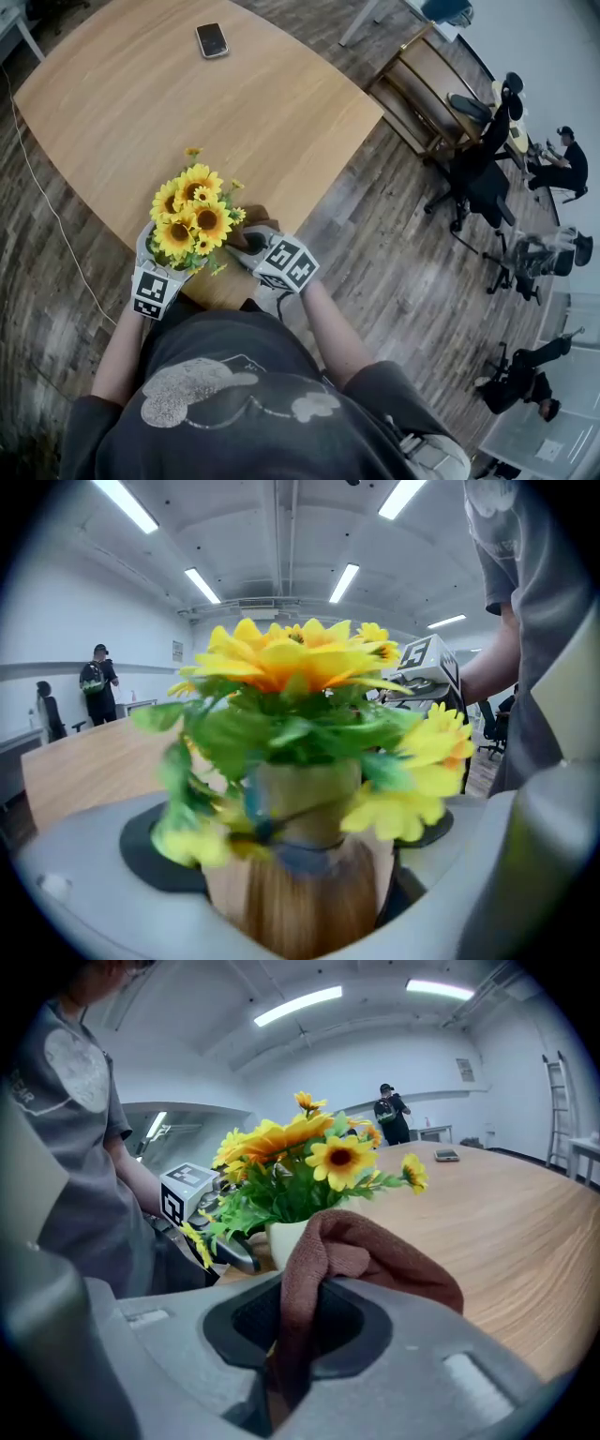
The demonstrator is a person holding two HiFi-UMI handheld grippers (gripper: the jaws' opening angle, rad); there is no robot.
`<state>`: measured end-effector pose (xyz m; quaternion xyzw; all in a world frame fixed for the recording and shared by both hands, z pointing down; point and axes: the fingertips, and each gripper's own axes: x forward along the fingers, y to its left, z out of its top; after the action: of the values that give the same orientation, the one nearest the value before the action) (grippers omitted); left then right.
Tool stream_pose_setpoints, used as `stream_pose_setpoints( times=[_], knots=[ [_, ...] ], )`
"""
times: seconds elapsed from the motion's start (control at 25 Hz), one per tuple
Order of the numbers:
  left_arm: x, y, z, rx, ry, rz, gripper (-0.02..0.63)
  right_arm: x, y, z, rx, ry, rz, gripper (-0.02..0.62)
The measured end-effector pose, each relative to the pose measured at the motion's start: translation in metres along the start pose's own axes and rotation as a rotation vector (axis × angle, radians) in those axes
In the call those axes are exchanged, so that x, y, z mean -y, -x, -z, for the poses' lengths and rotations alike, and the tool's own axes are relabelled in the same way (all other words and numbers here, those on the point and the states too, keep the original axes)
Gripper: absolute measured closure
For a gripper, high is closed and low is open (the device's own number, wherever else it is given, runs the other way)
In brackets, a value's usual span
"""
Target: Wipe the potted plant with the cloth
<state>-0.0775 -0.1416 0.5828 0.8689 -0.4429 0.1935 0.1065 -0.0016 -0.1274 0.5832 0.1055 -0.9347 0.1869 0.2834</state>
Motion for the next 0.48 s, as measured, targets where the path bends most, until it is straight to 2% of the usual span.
stream_pose_setpoints(
  times=[0.24, 0.48],
  knots=[
    [0.015, 0.021, 0.004, 0.019, 0.054, -0.079, -0.014, -0.033, -0.018, -0.003, 0.000, 0.049, -0.102, 0.546],
    [-0.001, 0.021, 0.001, 0.021, 0.154, -0.158, -0.012, -0.030, -0.022, -0.013, 0.032, 0.031, -0.120, 0.547]
  ],
)
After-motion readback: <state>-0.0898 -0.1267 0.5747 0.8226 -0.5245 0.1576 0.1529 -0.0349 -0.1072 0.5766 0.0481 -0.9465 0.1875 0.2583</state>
